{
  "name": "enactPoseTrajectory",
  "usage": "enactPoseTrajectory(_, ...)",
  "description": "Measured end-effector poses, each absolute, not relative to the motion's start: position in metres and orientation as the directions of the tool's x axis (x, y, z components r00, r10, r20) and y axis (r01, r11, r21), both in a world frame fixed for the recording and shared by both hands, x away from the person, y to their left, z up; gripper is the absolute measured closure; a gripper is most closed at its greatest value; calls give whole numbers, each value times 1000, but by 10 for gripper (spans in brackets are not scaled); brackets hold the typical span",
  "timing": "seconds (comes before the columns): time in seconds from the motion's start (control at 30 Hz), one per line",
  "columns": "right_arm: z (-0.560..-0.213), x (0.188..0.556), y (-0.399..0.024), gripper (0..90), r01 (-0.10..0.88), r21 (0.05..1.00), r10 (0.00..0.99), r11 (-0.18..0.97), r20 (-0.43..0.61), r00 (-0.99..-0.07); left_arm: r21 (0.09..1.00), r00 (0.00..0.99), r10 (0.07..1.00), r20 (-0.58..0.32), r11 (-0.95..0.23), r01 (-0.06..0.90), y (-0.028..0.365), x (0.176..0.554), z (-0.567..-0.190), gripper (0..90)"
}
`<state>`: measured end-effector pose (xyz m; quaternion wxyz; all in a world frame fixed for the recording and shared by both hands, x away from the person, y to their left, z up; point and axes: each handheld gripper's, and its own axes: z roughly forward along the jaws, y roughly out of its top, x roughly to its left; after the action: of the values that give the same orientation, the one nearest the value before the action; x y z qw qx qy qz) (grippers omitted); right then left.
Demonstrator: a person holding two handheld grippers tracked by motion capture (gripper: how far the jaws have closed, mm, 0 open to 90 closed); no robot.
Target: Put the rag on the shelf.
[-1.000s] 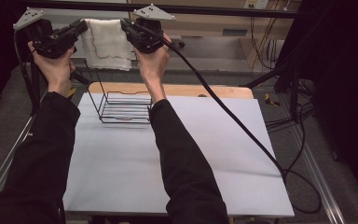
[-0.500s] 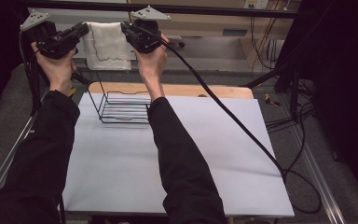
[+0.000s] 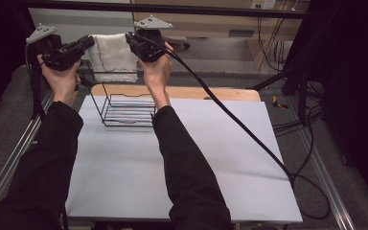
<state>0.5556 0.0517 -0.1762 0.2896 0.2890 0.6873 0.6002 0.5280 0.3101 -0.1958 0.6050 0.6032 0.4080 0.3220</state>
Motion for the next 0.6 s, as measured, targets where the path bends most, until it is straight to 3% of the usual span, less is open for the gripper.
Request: enactPoseTrajectory(0.6,-197,539,51,833,67,985,728,159,-72,-682,990,475,873,-111,54,132,314,513,-218,832)
